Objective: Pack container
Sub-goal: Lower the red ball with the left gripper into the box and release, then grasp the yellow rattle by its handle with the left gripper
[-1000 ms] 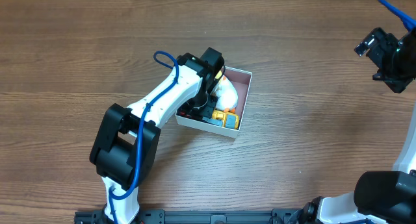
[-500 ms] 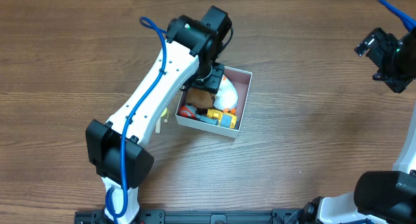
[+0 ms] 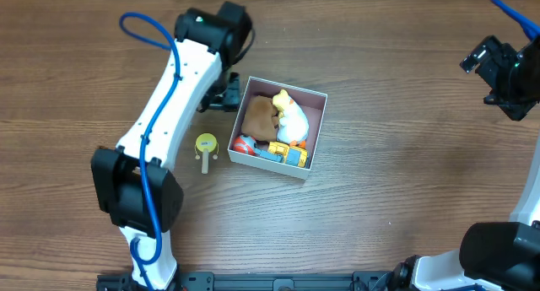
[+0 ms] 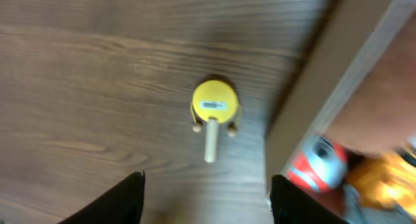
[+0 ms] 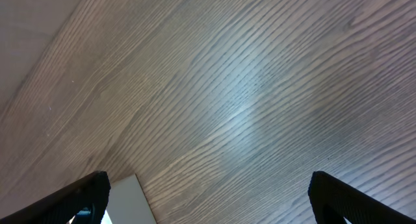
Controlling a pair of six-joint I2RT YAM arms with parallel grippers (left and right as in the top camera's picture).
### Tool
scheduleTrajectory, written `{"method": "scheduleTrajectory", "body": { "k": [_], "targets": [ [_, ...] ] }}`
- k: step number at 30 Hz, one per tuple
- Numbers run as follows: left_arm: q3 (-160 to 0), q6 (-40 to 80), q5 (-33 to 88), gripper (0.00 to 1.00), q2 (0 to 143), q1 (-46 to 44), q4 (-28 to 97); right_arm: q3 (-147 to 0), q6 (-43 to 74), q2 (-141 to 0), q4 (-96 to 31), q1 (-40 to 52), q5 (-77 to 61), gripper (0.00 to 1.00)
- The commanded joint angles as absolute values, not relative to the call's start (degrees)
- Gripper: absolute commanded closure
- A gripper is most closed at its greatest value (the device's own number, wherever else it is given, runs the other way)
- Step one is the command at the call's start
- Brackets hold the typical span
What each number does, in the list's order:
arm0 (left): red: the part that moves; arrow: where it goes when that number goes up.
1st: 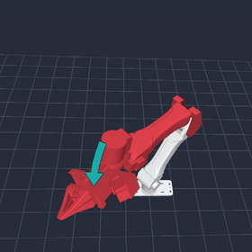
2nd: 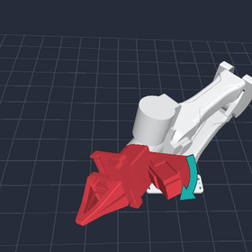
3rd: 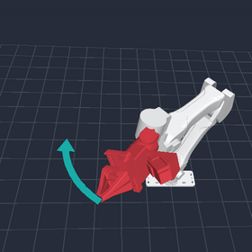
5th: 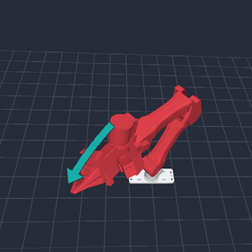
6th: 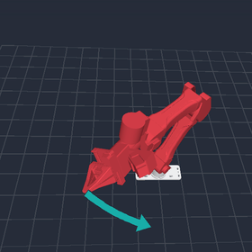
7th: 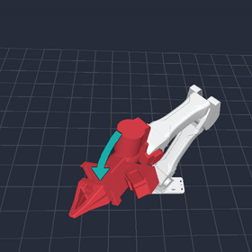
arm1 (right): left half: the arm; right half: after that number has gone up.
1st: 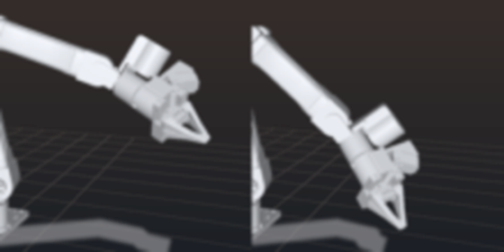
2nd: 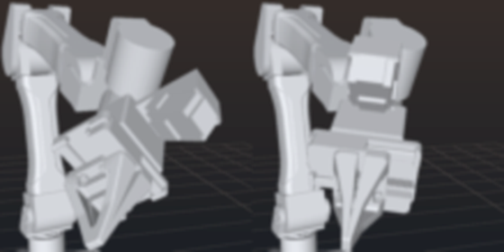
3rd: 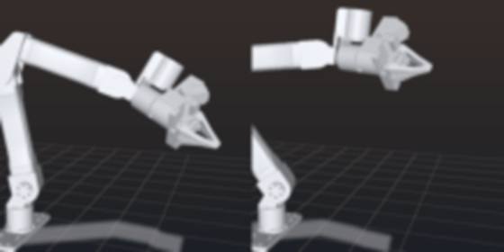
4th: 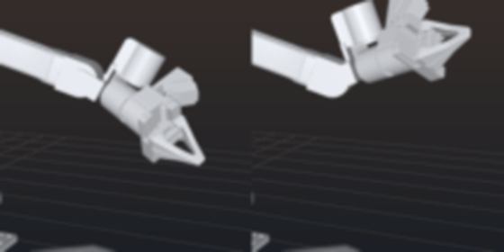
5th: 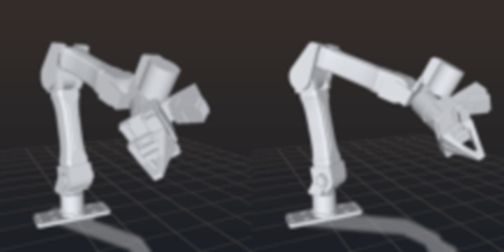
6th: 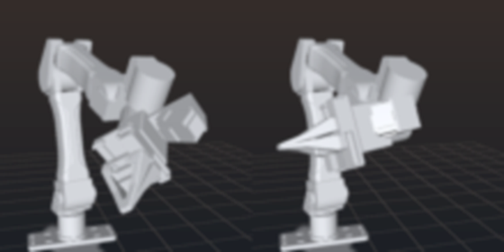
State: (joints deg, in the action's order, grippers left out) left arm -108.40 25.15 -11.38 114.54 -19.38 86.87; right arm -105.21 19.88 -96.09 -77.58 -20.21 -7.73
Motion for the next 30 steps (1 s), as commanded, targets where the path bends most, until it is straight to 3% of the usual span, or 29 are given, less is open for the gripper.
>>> {"method": "scheduleTrajectory", "body": {
  "k": [1, 5, 7, 19, 25, 29, 30],
  "targets": [
    [-98.8, 27.5, -12.2, 0.47, 114.3, -19.5, 81.7, -105.1, 20.1, -96.2, -77.3, -20.2, -8.2, 0.0],
    [-90.7, 27.5, -10.3, 0.67, 114.3, -21.4, 75.7, -105.1, 20.1, -96.2, -77.3, -20.2, -8.2, 0.0],
    [-88.7, 27.5, -9.5, 0.72, 114.3, -22.7, 74.8, -105.1, 20.2, -96.2, -77.3, -20.2, -8.2, 0.0],
    [-91.2, 29.1, -8.4, 0.72, 114.3, -30.4, 76.4, -105.1, 20.1, -96.2, -77.3, -20.2, -8.2, 0.0],
    [-99.4, 30.5, -12.6, 0.55, 114.1, -27.0, 87.5, -105.1, 20.1, -96.2, -77.3, -20.2, -8.2, 0.0],
    [-102.0, 29.1, -13.5, 0.17, 111.7, -23.8, 89.5, -105.1, 20.1, -96.2, -77.3, -20.2, -8.2, 0.0],
    [-102.0, 29.1, -14.0, 0.12, 111.6, -23.2, 89.4, -105.1, 20.2, -96.2, -77.3, -20.2, -8.2, 0.0]
  ]
}}
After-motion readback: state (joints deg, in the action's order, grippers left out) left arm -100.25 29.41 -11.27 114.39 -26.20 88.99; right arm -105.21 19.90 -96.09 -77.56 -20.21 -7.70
